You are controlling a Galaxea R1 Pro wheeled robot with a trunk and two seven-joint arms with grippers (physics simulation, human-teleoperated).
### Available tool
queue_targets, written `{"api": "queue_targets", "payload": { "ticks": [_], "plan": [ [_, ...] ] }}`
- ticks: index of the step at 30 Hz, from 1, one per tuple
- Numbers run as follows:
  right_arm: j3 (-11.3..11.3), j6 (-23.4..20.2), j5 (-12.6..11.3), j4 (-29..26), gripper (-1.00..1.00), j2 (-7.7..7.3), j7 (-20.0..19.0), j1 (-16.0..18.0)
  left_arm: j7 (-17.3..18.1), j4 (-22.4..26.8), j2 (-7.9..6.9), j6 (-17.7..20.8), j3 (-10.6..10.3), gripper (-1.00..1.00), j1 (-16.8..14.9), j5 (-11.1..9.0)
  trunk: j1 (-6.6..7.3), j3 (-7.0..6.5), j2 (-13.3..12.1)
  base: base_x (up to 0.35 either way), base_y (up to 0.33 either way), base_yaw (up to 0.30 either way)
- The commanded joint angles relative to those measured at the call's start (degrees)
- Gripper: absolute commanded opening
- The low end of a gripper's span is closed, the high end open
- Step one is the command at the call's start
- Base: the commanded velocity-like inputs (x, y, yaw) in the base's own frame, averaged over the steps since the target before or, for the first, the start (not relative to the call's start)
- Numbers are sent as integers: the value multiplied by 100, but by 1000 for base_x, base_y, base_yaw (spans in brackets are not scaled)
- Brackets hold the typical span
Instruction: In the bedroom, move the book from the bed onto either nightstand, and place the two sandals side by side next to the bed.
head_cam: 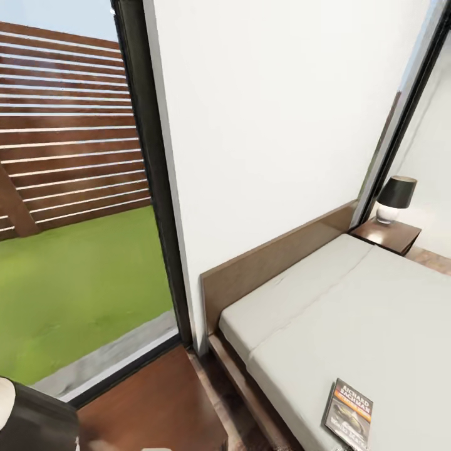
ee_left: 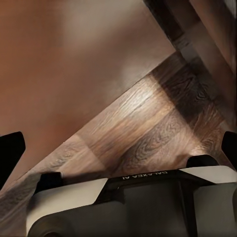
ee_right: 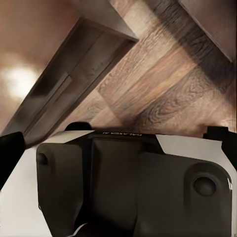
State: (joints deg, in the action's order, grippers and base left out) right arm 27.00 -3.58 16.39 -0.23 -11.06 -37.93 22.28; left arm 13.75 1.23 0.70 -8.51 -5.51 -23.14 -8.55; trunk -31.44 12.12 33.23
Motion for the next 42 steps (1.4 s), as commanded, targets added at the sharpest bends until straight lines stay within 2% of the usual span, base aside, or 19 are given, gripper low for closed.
{"api": "queue_targets", "payload": {
  "ticks": [1,42],
  "plan": [
    [51,-38,31,-3,100,-1,-22,4,14,-9,0,-25,-48,100,-6,-59,-3,9,6,0,-212,-283],
    [51,-38,31,-3,100,-1,-22,4,22,-9,1,-24,-47,100,-6,-59,-3,9,6,0,-10,-282]
  ]
}}
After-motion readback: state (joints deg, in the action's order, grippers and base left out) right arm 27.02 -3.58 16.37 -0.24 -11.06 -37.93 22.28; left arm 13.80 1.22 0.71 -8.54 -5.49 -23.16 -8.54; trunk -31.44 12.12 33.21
